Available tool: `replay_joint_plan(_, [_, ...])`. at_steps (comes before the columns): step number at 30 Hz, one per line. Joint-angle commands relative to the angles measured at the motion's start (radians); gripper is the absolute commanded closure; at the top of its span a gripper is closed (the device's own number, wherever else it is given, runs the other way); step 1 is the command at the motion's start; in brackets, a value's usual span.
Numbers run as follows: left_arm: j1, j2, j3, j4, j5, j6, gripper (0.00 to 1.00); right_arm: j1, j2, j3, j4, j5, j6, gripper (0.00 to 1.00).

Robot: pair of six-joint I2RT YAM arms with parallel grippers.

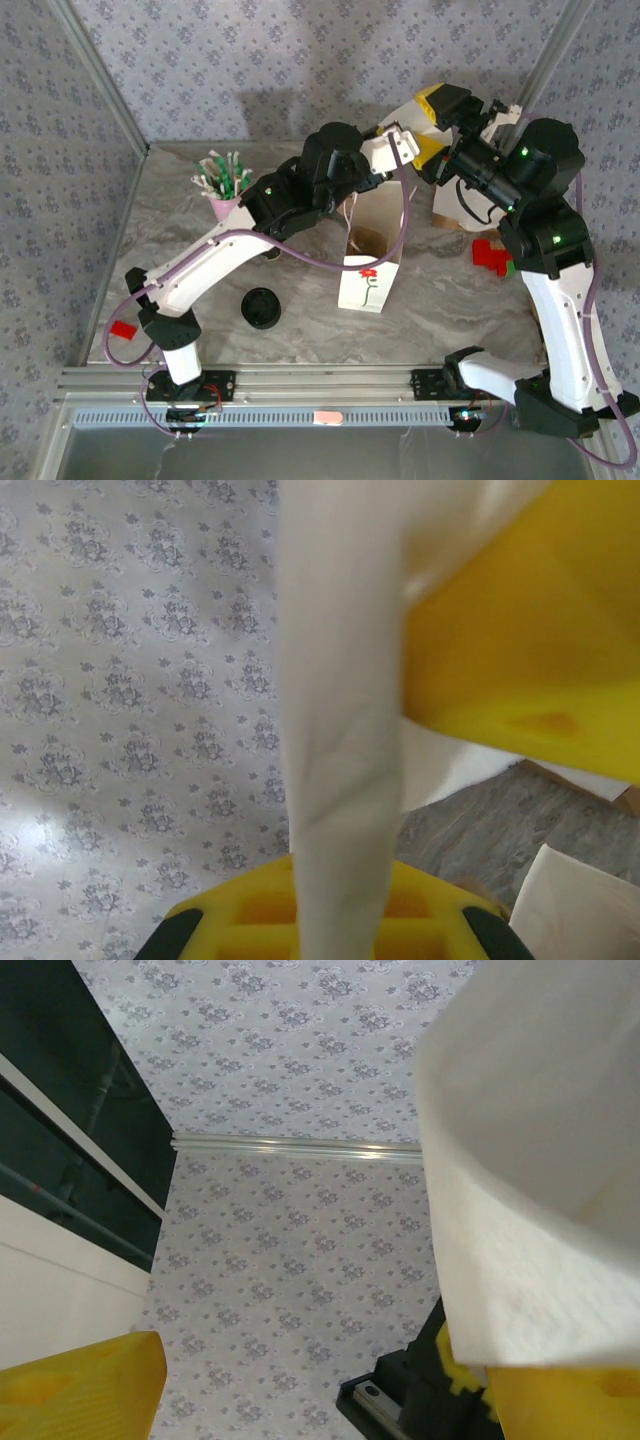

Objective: Pack the takeout coffee

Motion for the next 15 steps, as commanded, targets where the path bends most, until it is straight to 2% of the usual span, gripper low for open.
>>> replay_joint_plan(1, [-0.003, -0.059, -0.008, 0.123, -0.026, 0.068, 1.00, 0.009, -0.009, 0.010, 0.000, 0.013, 0.052, 0.16])
replay_joint_plan(10, [-0.006, -0.075, -0.028, 0.146, -0.012, 0.096, 1.00, -0.007, -0.045, -0.104, -0.033, 0.035, 0.072, 0.21])
replay_joint_plan(15, [-0.013, -0.077, -0.046, 0.150, -0.010, 0.118, 1.00, -0.031, -0.027, -0.115, -0.002, 0.024, 0.092, 0.32])
